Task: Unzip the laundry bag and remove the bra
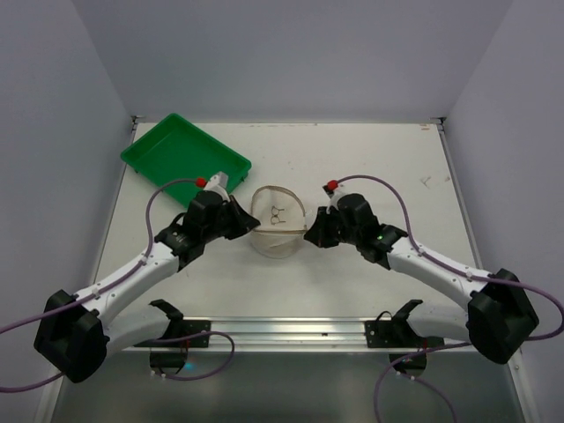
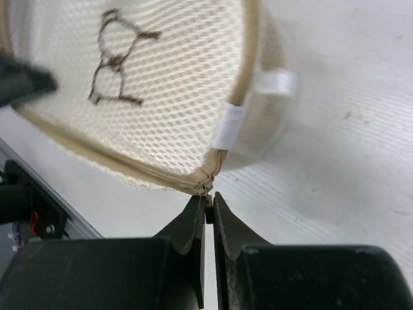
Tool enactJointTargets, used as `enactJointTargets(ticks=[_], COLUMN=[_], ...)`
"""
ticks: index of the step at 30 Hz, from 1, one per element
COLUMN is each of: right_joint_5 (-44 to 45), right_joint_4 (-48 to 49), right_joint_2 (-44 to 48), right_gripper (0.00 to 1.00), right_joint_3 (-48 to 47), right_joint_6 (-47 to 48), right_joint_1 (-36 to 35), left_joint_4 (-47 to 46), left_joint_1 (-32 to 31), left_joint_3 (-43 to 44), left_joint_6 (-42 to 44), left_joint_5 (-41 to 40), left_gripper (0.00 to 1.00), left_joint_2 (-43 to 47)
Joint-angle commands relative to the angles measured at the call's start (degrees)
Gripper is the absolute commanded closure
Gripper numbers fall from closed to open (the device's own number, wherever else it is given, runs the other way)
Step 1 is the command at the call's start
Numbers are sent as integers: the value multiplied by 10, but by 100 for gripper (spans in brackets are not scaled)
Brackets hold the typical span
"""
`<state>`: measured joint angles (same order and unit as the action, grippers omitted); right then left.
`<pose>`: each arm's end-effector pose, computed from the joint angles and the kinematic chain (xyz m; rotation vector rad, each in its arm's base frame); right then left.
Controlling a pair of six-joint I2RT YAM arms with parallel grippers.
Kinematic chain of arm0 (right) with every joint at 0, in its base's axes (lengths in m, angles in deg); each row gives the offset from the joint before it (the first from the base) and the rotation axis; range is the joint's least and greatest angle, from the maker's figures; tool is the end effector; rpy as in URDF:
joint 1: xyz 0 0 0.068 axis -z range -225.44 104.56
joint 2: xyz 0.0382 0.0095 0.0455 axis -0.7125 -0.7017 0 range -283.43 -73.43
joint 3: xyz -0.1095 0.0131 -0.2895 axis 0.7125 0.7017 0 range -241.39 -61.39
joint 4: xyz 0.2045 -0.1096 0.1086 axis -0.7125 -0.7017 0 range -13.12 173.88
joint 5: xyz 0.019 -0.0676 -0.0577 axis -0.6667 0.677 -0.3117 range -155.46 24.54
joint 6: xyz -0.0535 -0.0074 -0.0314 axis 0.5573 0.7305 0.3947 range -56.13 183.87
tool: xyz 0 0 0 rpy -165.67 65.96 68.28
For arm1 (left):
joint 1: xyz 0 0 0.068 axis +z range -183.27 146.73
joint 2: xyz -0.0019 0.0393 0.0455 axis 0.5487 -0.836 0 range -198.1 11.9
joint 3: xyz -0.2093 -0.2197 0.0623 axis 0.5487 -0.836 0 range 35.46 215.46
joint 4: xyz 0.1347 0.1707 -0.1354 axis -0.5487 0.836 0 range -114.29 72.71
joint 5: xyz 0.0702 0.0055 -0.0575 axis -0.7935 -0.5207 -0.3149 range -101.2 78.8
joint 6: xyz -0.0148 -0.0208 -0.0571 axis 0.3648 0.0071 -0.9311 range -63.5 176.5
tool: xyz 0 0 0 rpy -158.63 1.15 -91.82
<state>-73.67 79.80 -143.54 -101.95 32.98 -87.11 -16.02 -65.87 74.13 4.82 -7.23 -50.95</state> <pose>0.1867 0.1752 0.2646 -0.3022 2.2673 0.8569 0.1899 -0.1254 0.2737 -0.3358 2.2596 -0.9003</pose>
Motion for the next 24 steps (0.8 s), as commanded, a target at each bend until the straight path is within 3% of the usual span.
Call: enactJointTargets(ticks=[1,6,8,9,10,11,12,14,15,18,22,24], right_joint_5=[81,55,27,13,9,8,16,40,54,94,109,115], right_joint_4=[-81,-130,-118,-114,-113,-119,-125,-152,-160,-178,-172,-159], right_joint_2=[41,24,31,44,51,57,62,78,84,101,101,91], right_gripper=[100,99,93,81,73,56,48,37,31,24,21,20], right_joint_3=[29,-9,-13,-15,-18,-22,-36,-54,-71,-103,-132,-143], right_joint_6=[29,50,55,56,56,58,59,61,61,54,40,36], right_joint_1=[75,91,81,77,70,56,49,21,11,-22,-39,-48], left_joint_4=[61,68,58,51,50,50,52,61,78,121,152,148], left_joint_1=[6,4,3,3,3,3,3,3,3,3,4,4], left_joint_3=[-37,-75,-88,-91,-91,-87,-84,-67,-58,-24,3,10], left_joint_6=[30,29,23,23,23,25,28,34,37,45,49,60], left_joint_5=[-32,-32,-24,-23,-26,-28,-35,-41,-59,-100,-153,-166], left_gripper=[100,100,97,83,77,71,60,46,32,16,16,20], left_joint_2=[39,84,97,108,112,120,123,129,133,139,157,164])
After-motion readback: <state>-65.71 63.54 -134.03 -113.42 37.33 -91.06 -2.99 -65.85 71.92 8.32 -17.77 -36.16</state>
